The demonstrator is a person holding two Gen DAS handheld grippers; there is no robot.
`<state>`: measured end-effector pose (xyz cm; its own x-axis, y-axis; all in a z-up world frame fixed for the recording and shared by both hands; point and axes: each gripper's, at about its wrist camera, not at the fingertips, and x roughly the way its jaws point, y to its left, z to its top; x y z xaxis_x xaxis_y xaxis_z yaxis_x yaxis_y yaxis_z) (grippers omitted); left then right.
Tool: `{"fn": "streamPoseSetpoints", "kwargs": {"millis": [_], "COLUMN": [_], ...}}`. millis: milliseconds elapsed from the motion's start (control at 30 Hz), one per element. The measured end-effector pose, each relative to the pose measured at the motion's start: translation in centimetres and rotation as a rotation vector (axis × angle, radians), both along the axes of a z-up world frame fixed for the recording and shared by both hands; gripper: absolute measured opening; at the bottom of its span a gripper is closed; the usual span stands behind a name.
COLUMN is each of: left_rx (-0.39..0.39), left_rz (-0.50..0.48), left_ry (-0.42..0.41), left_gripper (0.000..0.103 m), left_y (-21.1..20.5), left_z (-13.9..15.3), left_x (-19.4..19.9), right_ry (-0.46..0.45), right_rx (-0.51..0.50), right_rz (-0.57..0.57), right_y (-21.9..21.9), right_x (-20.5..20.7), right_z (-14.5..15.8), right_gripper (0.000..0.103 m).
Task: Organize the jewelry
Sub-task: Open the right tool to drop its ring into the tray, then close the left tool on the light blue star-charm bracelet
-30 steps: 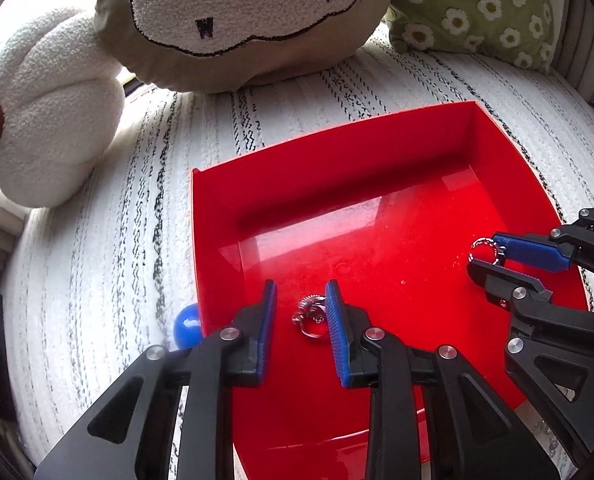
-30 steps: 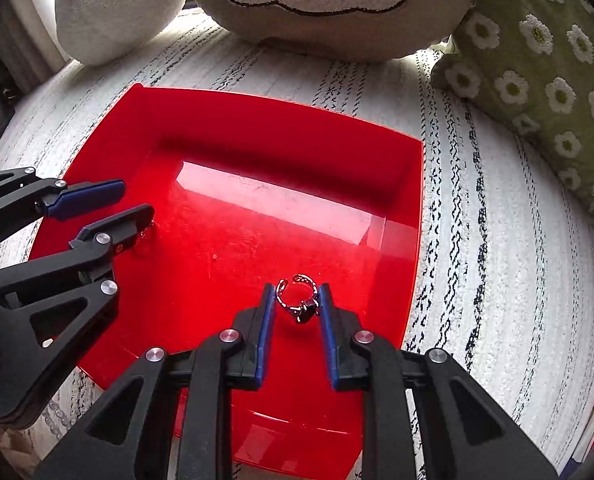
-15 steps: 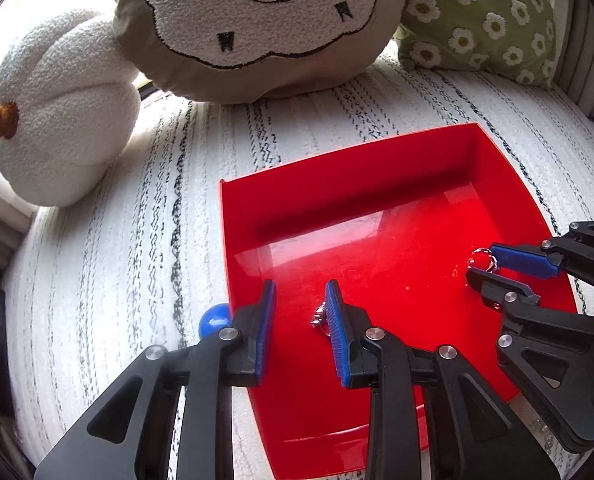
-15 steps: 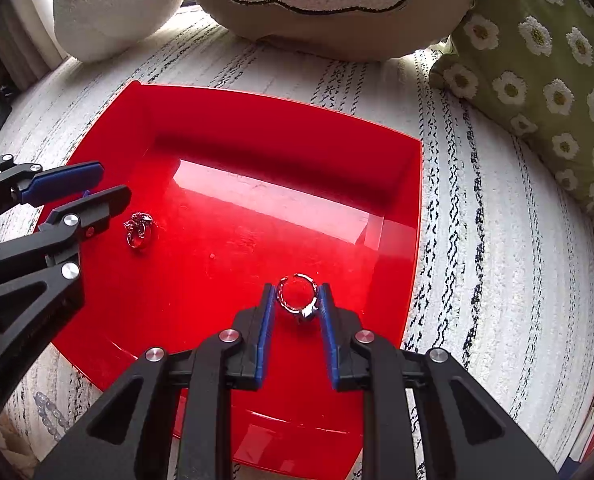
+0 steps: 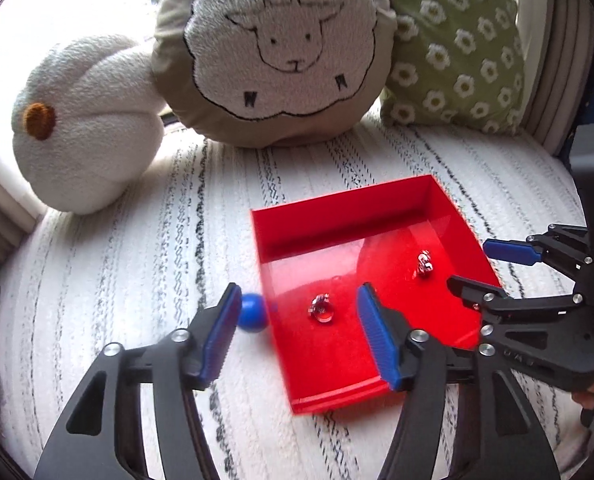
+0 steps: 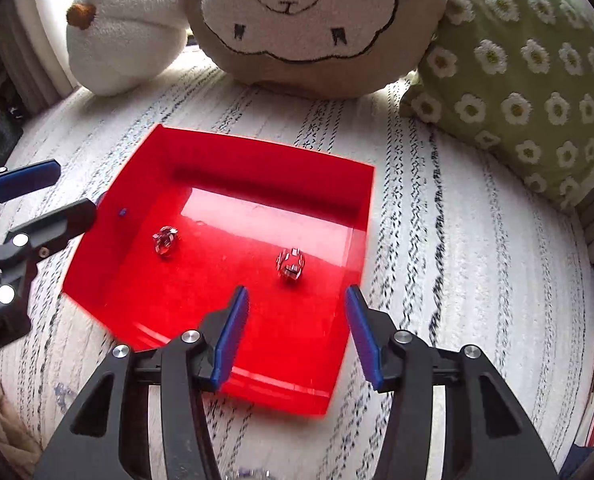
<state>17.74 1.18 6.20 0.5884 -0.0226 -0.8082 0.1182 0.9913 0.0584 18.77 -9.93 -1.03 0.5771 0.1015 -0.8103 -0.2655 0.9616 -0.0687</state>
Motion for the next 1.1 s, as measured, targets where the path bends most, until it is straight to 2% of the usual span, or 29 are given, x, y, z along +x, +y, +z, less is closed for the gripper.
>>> {"fn": "streamPoseSetpoints", "kwargs": {"millis": [33, 67, 100, 133, 233, 367, 467, 600, 733, 900, 1100], "left_rx": [-0.013, -0.020, -0.024, -0.029, -0.008, 0.021, 0.036, 0.006, -0.005, 0.002, 0.051], "left_rz": [0.003, 0.007, 0.011, 0.013, 0.037, 0.083, 0.106, 0.091, 0.079, 0.118, 0.148], "left_ry": [-0.012, -0.024, -0.036, -0.046, -0.064, -0.109, -0.145, -0.141, -0.119, -0.083, -0.032], "left_gripper": [0.068, 0.080, 0.086, 0.086, 0.086, 0.088, 0.088, 0.088, 0.088, 0.088, 0.088], "left_y": [0.4, 0.7, 1.1, 1.4, 2.2, 3.1, 3.6, 3.3, 3.1, 3.5, 3.6], "left_z": [0.3, 0.6, 0.6, 0.6, -0.2, -1.9, -3.4, -5.4, -6.7, -8.2, -10.0], "left_x": [-1.0, -2.2, -3.4, -4.7, -8.5, -13.7, -16.9, -18.6, -18.4, -18.1, -17.7], "right_ry": [-0.002, -0.002, -0.011, -0.033, -0.107, -0.192, -0.252, -0.261, -0.239, -0.205, -0.215], "right_rx": [0.020, 0.034, 0.044, 0.047, 0.023, 0.049, 0.060, 0.066, 0.083, 0.124, 0.121], "right_rz": [0.004, 0.012, 0.017, 0.012, 0.002, -0.003, 0.000, -0.003, -0.026, -0.044, -0.018], "right_y": [-0.4, -0.7, -1.0, -1.3, -1.7, -2.2, -2.4, -2.8, -3.3, -3.9, -3.6], "right_x": [-1.0, -2.1, -3.3, -4.8, -9.1, -14.5, -17.6, -19.6, -20.1, -19.8, -20.4], "right_z": [0.2, 0.3, 0.4, 0.4, 0.0, -1.3, -2.9, -4.9, -6.2, -6.7, -6.6], "right_gripper": [0.051, 0.054, 0.061, 0.067, 0.076, 0.088, 0.089, 0.089, 0.089, 0.089, 0.089]}}
